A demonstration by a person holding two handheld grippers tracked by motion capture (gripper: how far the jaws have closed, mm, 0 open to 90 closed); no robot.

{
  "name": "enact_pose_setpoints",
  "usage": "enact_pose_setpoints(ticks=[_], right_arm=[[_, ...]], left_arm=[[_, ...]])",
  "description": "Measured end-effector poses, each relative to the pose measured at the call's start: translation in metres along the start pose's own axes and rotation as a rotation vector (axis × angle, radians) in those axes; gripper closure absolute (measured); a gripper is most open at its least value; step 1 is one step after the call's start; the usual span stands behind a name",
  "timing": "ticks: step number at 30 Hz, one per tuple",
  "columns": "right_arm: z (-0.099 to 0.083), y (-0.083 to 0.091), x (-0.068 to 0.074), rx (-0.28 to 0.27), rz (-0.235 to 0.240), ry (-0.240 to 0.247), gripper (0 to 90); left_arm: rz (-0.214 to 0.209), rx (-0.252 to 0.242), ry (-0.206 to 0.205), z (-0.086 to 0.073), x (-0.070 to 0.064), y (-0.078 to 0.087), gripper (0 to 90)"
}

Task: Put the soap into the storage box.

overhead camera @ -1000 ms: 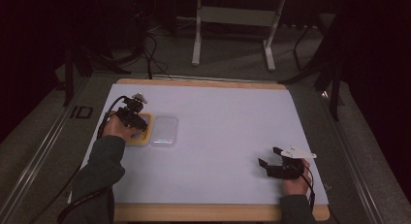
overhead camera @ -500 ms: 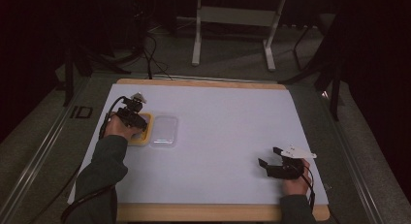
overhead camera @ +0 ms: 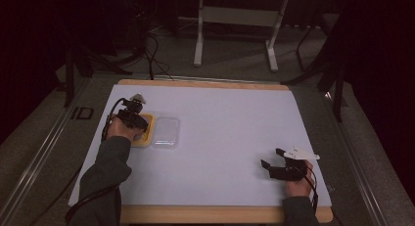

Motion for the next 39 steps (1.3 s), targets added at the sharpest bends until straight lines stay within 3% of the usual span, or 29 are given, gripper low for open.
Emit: enact_pose_setpoints(ticks=[15, 20, 28, 36, 39], right_arm=[[0.0, 0.0, 0.0, 0.0, 0.0, -0.001, 19.2], [0.0, 0.0, 0.0, -0.001, 0.0, 0.0, 19.2], [0.0, 0.0, 0.0, -0.002, 0.0, 0.0, 19.2], [0.0, 0.0, 0.0, -0.002, -0.001, 0.0, 19.2], [0.0, 0.0, 0.0, -0.002, -0.001, 0.0, 19.2]], left_arm=[[0.002, 0.005, 0.059, -0.001, 0.0, -0.013, 49.9], [-0.023, -0.007, 0.075, -0.002, 0.001, -0.015, 49.1], [-0.041, -0.02, 0.068, -0.003, 0.002, -0.012, 44.9], [0.021, -0.034, 0.042, -0.002, -0.002, 0.002, 42.2], [0.027, -0.051, 0.026, -0.001, -0.003, 0.008, 42.0]])
Point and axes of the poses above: each handheld gripper's, and its own axes: y roughly backward along the jaws, z roughly out of its top, x roughly to its left, the point moved 2 cm from there along -y, roughly forward along the jaws, and after that the axes turned 12 degrees about -y, right-handed, at the moved point
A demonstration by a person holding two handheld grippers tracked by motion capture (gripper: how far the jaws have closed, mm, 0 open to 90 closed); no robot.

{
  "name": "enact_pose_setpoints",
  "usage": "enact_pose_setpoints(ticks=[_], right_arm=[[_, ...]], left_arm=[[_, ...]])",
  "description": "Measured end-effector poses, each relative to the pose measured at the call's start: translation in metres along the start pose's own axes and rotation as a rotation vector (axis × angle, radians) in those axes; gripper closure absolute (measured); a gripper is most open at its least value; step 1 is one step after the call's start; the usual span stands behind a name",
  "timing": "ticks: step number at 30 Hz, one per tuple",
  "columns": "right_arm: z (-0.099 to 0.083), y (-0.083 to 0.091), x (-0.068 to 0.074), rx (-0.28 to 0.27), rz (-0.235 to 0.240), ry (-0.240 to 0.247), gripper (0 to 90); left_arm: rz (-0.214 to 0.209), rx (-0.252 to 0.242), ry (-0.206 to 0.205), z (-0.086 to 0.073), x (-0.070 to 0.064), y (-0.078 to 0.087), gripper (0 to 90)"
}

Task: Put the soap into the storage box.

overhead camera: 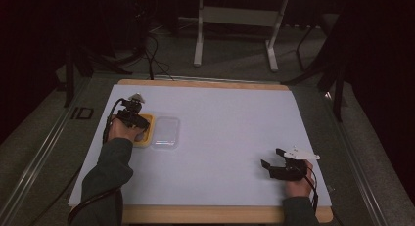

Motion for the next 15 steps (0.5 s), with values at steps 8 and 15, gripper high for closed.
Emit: enact_pose_setpoints(ticks=[8, 15], right_arm=[[0.0, 0.0, 0.0, 0.0, 0.0, 0.0, 19.2], [0.0, 0.0, 0.0, 0.0, 0.0, -0.001, 19.1]], left_arm=[[-0.016, -0.061, -0.073, 0.002, -0.01, 0.014, 40.6], [-0.023, -0.11, -0.124, 0.004, -0.019, 0.02, 40.2]])
Point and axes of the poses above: each handheld gripper's, and its own axes: y roughly backward along the jaws, z roughly out of its top, x roughly to its left, the point moved 2 cm from there along -y, roughly forward along the jaws, and after that the axes turned 12 degrees about -y, right-handed, at the moved point
